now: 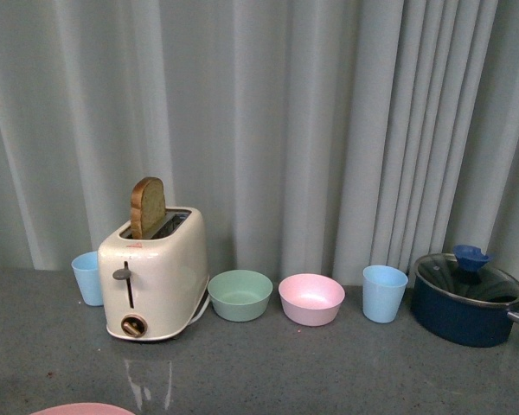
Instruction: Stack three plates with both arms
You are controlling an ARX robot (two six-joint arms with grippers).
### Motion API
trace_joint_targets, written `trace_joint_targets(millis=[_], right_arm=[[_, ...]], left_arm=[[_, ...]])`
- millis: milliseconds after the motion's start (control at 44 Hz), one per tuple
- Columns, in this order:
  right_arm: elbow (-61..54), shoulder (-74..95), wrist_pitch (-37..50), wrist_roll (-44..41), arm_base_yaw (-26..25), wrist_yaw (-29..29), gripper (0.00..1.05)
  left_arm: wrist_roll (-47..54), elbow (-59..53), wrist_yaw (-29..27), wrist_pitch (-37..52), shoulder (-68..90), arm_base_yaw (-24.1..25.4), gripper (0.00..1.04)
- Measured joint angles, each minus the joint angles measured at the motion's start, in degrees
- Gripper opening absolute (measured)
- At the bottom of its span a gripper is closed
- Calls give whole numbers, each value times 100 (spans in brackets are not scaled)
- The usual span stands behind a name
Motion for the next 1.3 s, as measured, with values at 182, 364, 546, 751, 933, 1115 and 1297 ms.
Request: trace_joint_targets(millis=[182, 364, 546, 751, 933, 1115, 1297], right_arm=[[0, 0, 0, 0, 0, 0, 97], [0, 0, 0, 0, 0, 0, 97], [0, 0, 0, 0, 0, 0, 97], [0, 0, 0, 0, 0, 0, 97], [0, 0, 0, 0, 0, 0, 97], [0, 0, 0, 0, 0, 0, 97], [0, 0, 0, 0, 0, 0, 97]], left_arm=[[177, 299, 177, -435, -15, 109, 4], [179, 549, 413, -890, -111, 149, 4], [92, 776, 487, -1239, -380, 52, 4], [-103, 1115, 699, -1600, -629, -61, 4], [-317, 1539, 925, -1880, -861, -120, 4], [-549, 1475, 1108, -1941, -1213, -299, 4], [-800, 883, 1154, -1644, -1537, -1021, 4]])
